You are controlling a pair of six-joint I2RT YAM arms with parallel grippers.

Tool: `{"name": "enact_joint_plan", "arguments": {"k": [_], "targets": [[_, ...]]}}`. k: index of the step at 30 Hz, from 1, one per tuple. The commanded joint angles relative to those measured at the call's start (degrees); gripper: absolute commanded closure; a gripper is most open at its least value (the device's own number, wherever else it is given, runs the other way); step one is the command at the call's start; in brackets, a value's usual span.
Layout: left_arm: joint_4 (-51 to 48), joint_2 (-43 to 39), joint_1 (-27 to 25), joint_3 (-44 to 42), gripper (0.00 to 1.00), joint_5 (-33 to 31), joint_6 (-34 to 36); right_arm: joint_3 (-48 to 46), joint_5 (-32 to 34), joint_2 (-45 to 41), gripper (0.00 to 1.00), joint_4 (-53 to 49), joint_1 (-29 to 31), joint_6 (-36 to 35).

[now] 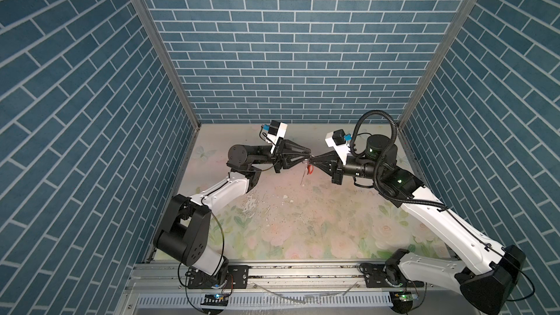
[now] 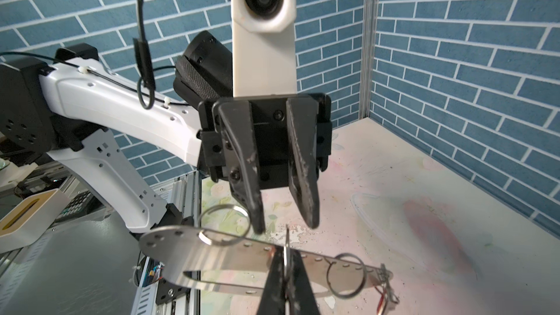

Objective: Put the keys on the keyring

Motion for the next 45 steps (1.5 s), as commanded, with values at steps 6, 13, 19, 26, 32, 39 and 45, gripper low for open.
{"name": "enact_joint_plan", "arguments": {"k": [6, 13, 19, 26, 32, 39, 45], "targets": [[-11.6, -8.3, 5.2, -3.2, 0.67, -2.8, 8.8, 12.1, 0.8, 4.7, 1.0, -26.0, 0.2, -16.8], [-86.7, -18.9, -3.8, 6.8, 0.69, -21.1, 59.7, 17.4, 3.1, 9.6, 1.0, -39.0, 0.2, -22.7], [-96.8, -18.9, -7.3, 9.2, 0.68, -26.5, 62.6, 19.6, 1.5, 12.3, 1.0, -43.4, 0.2, -26.1], [-95.5, -17.5, -9.7, 8.9, 0.69, -26.7, 62.7, 20.1, -3.2, 12.4, 1.0, -44.2, 0.2, -28.0], [-92.3, -16.0, -10.7, 9.0, 0.69, -24.3, 61.6, 20.3, -5.3, 12.8, 1.0, -45.3, 0.2, -28.9], [-90.4, -15.1, -11.2, 9.5, 0.69, -21.8, 61.1, 20.0, -6.6, 12.9, 1.0, -44.8, 0.3, -29.0], [-89.8, -14.5, -11.4, 9.8, 0.69, -20.8, 61.0, 19.9, -6.9, 12.8, 1.0, -44.5, 0.3, -29.2]]}}
